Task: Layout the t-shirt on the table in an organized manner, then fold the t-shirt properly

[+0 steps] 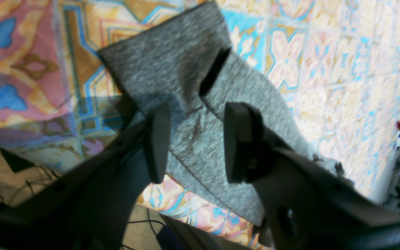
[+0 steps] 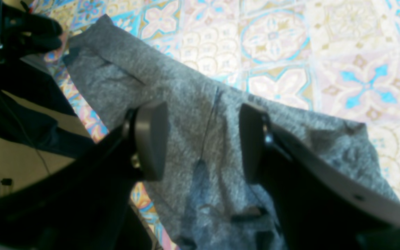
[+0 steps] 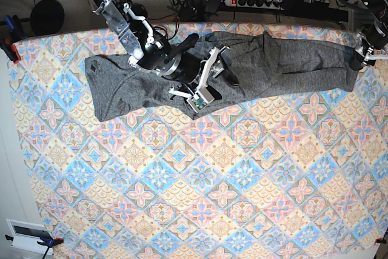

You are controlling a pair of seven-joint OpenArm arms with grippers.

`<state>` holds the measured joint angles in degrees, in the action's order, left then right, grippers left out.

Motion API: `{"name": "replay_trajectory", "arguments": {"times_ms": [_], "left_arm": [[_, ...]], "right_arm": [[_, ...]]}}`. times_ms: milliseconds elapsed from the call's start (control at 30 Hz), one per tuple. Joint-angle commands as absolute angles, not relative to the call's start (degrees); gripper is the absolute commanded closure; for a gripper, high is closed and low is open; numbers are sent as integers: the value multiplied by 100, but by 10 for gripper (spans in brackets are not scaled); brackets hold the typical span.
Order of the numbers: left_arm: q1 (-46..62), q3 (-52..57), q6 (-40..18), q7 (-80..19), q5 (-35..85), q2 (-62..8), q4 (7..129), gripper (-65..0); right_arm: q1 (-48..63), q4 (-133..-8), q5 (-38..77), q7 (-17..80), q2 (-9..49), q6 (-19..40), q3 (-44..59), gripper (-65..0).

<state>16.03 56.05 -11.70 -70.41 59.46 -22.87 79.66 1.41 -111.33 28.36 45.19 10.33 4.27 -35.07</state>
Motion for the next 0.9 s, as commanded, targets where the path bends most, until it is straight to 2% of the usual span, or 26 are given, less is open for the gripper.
{"name": "replay_trajectory", "arguments": {"times_ms": [0, 567, 867], "left_arm": [[1596, 5657, -1226, -6985, 6062, -2440, 8048, -252], [2097, 5657, -1226, -6941, 6062, -2527, 8048, -252], [2237, 5666, -1218, -6932, 6062, -2527, 8048, -252]], "right_arm": [[84, -11231, 2879, 4382, 998, 470, -3486, -313], [75, -11231, 2879, 4382, 998, 470, -3477, -315], [110, -11231, 2879, 4382, 998, 470, -3143, -315]]}}
